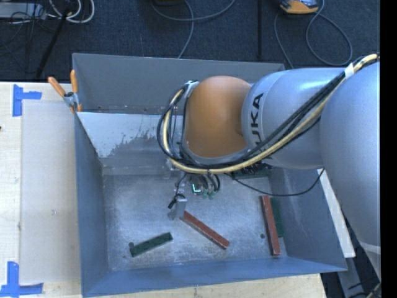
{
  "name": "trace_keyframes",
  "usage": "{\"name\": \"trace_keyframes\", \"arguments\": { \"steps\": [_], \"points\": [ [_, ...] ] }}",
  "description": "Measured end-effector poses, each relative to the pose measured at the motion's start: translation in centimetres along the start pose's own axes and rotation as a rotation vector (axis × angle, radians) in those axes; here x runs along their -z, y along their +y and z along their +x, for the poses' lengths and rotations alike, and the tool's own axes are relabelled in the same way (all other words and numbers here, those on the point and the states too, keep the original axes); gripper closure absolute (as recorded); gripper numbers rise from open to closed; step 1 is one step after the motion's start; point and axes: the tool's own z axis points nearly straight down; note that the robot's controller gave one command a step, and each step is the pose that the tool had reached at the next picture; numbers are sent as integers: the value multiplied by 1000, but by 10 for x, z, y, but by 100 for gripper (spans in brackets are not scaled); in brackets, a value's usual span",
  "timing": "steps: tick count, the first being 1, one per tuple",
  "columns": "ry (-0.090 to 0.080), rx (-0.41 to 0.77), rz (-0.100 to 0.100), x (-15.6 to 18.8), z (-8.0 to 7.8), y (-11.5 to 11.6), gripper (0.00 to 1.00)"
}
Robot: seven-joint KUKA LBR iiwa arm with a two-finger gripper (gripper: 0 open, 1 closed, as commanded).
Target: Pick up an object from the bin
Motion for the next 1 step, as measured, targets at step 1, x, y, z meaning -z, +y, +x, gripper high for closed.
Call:
{"name": "trace_keyframes", "arguments": {
  "steps": [1],
  "points": [
    [0,264,0,-76,71,29,0]
  ]
}}
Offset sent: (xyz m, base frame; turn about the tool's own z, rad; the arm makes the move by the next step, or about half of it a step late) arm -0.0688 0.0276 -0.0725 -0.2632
